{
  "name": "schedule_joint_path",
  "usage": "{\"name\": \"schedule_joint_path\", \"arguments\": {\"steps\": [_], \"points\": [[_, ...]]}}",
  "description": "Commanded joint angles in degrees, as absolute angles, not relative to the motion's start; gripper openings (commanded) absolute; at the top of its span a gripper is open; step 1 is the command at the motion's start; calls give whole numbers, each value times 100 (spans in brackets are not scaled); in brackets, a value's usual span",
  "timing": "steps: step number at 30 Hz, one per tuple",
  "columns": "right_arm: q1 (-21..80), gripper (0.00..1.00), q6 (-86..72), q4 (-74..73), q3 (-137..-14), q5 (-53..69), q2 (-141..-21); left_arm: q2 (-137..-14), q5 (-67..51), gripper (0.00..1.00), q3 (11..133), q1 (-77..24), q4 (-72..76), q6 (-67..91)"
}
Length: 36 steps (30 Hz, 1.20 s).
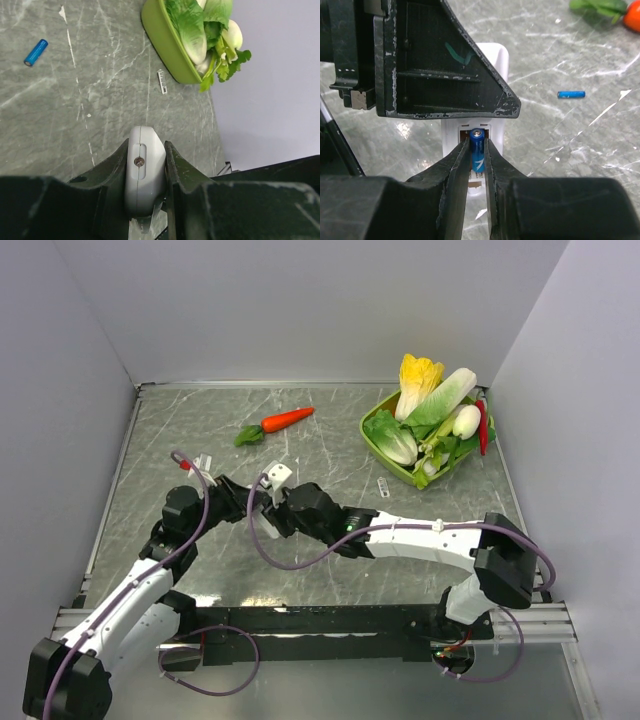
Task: Load the batteries into the remote control
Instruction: Load the battery into the remote control.
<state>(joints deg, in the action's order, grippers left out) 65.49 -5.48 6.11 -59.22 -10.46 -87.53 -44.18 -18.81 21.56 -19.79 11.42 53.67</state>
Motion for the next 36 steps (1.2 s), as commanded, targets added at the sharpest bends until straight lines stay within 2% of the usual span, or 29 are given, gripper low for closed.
{"name": "schedule_joint_path", "arguments": {"steps": [1, 21, 36], "points": [[6381, 27, -483, -140, -6029, -1310, -9140, -4307, -2558, 1, 2443, -2065, 1846, 5740], [6337, 35, -281, -149, -6117, -976, -8886, -4386, -2434, 1, 2443, -2065, 1608, 5722], [6328, 32, 403, -123, -6056, -1187, -8877, -4394, -2505, 1, 2487, -2065, 1574, 5669]]}}
